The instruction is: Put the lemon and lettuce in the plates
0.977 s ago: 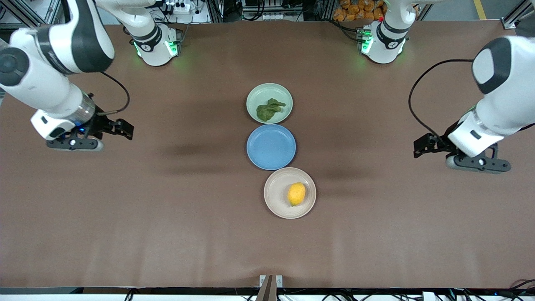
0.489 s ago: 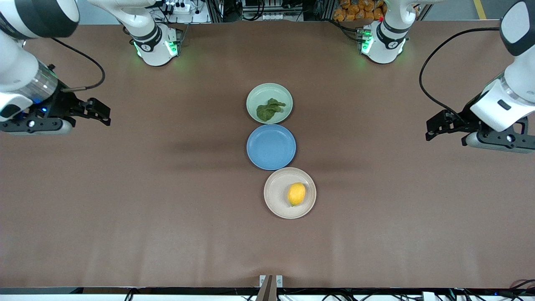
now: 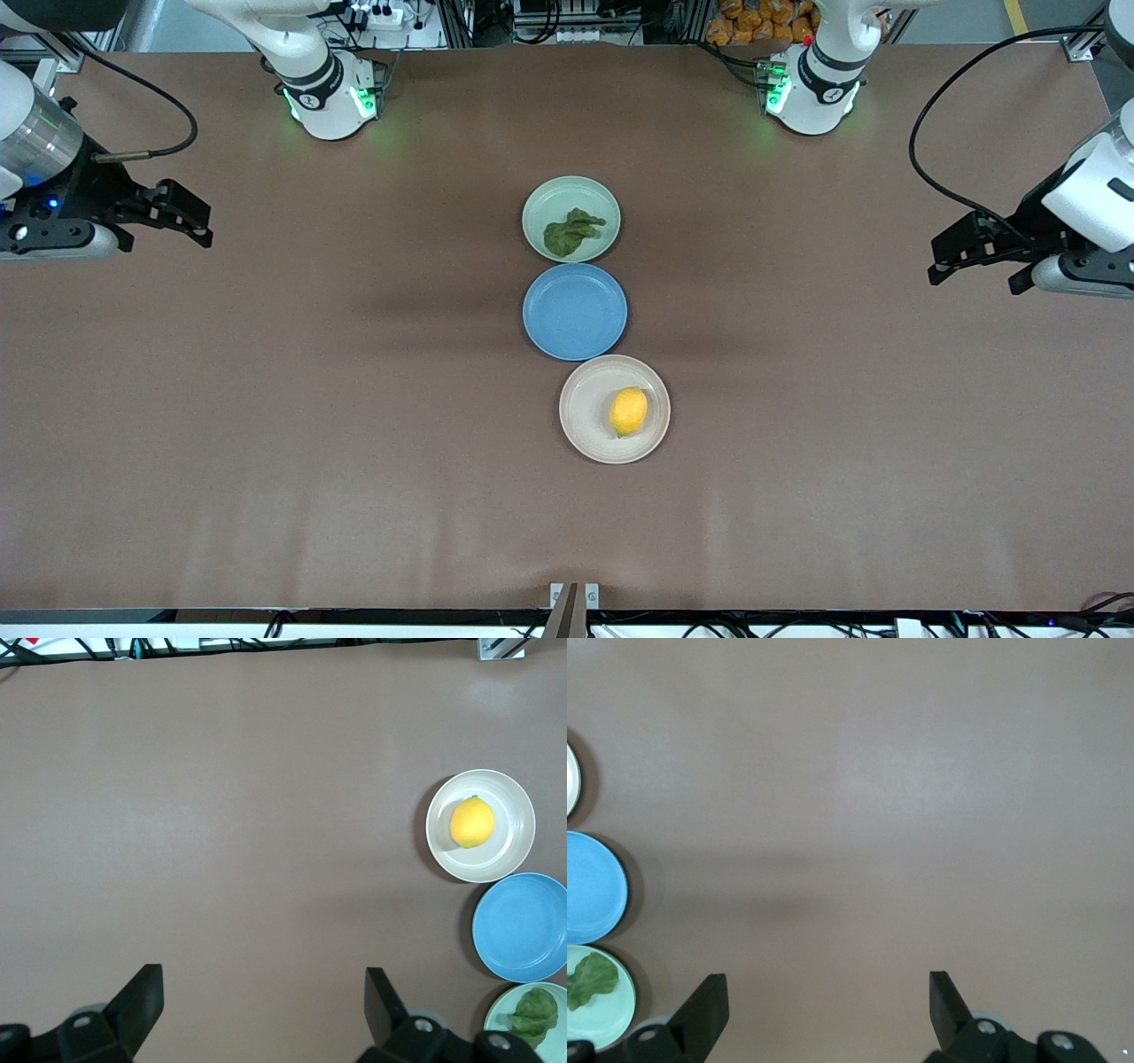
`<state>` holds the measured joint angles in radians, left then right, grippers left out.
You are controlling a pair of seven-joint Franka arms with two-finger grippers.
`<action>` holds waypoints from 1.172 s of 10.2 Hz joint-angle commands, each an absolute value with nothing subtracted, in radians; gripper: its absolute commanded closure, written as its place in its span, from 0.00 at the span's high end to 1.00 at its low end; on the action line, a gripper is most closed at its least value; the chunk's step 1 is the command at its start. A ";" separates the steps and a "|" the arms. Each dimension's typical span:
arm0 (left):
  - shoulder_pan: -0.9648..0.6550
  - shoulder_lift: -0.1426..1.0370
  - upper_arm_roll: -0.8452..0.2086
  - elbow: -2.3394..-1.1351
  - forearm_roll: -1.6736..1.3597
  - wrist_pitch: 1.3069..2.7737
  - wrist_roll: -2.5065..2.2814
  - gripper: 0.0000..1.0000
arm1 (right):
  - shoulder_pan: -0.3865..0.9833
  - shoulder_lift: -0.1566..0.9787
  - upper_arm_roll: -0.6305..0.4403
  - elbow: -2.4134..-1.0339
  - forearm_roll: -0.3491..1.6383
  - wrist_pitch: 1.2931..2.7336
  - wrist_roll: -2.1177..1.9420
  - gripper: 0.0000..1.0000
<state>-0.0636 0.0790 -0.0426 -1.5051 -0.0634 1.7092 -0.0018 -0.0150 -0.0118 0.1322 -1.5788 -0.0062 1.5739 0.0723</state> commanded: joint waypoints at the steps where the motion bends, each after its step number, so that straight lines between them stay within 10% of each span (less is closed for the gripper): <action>1: -0.075 0.060 -0.029 -1.497 -0.071 1.668 -0.015 1.00 | -0.031 -0.031 0.120 -1.555 -0.005 1.546 0.022 1.00; 12: -0.074 0.052 -0.029 -1.500 -0.044 1.595 -0.012 1.00 | -0.031 -0.028 0.087 -1.523 -0.005 1.554 0.003 1.00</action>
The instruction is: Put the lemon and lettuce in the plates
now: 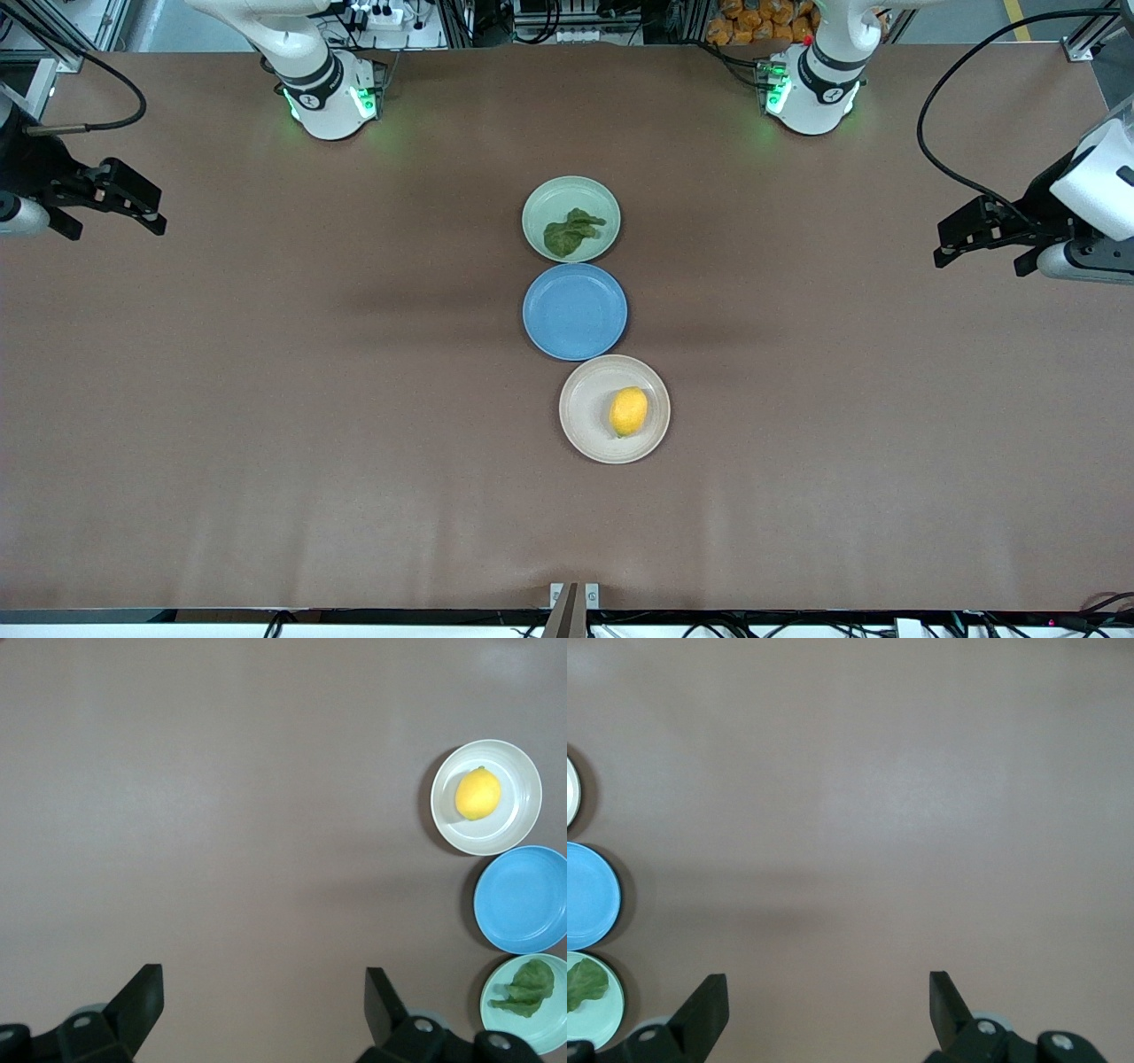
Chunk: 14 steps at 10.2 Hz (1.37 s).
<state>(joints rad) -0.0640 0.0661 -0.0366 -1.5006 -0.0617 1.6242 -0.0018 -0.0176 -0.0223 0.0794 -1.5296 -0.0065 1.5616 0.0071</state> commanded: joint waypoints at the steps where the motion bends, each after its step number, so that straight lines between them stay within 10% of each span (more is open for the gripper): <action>1: -0.074 0.052 -0.029 -1.500 -0.044 1.582 -0.017 1.00 | -0.031 -0.028 0.087 -1.523 -0.005 1.552 0.003 1.00; 14: -0.066 0.077 -0.034 -1.502 -0.043 1.555 -0.080 1.00 | -0.028 -0.026 0.089 -1.525 -0.005 1.548 0.003 1.00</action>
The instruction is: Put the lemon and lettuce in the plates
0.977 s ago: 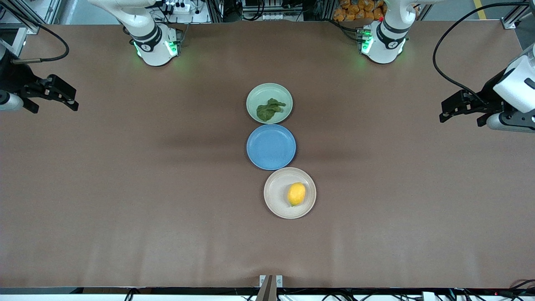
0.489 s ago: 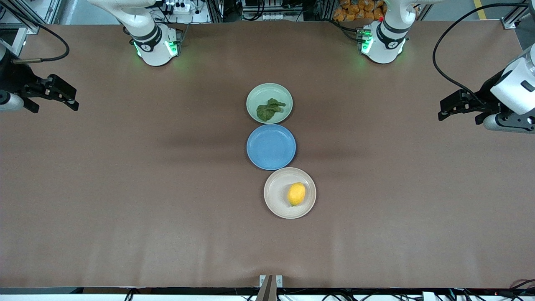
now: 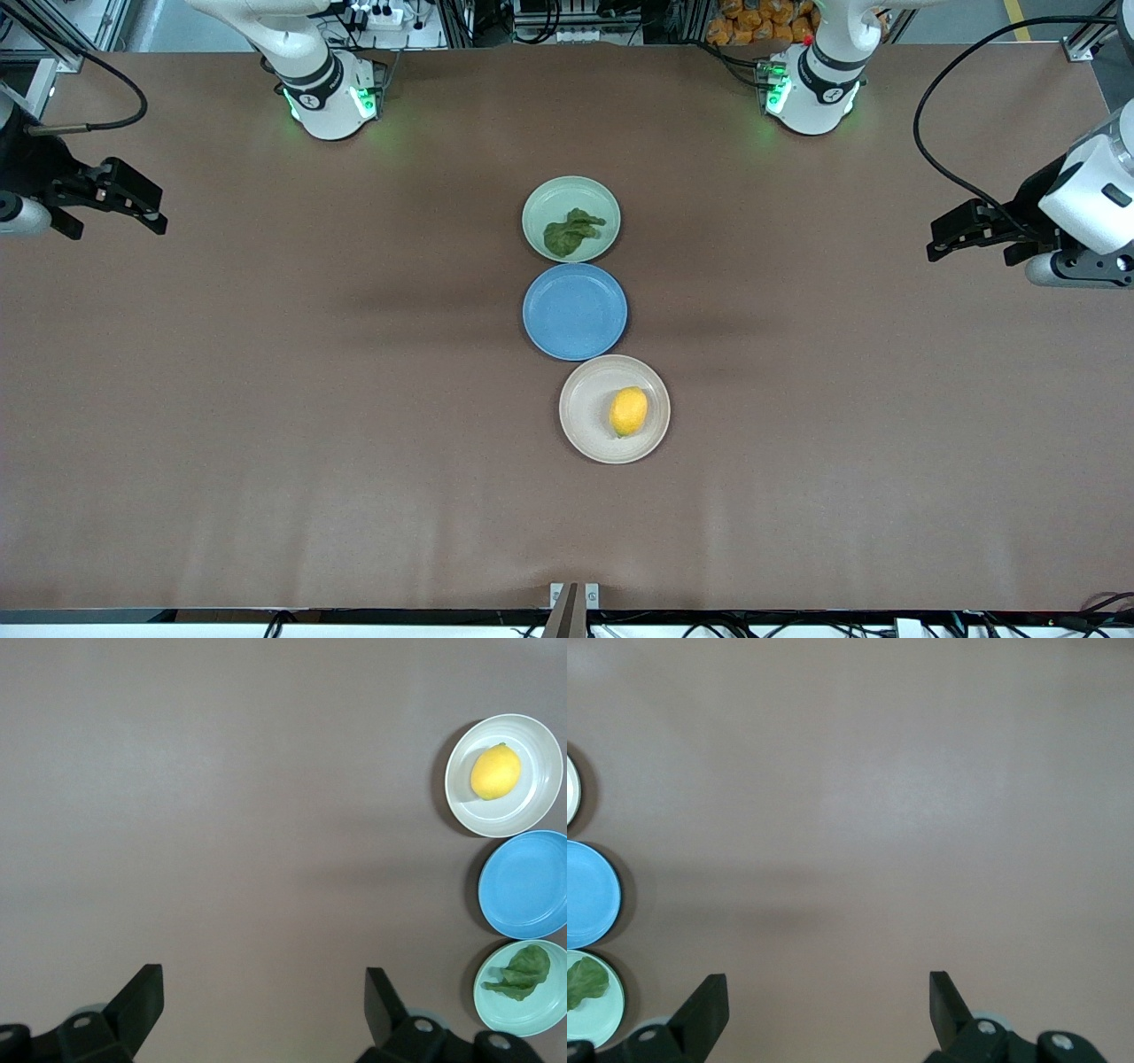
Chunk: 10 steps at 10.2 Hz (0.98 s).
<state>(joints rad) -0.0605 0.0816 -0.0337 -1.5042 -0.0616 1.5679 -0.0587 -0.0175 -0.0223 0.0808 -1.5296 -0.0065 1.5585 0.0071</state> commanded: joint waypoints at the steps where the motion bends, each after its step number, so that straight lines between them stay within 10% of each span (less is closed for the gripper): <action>1: -0.066 0.078 -0.034 -1.502 -0.043 1.555 -0.080 1.00 | -0.028 -0.026 0.089 -1.525 -0.005 1.548 0.003 1.00; 10: -0.072 0.081 -0.040 -1.508 0.044 1.557 -0.075 1.00 | -0.028 -0.023 0.089 -1.525 -0.005 1.549 0.002 1.00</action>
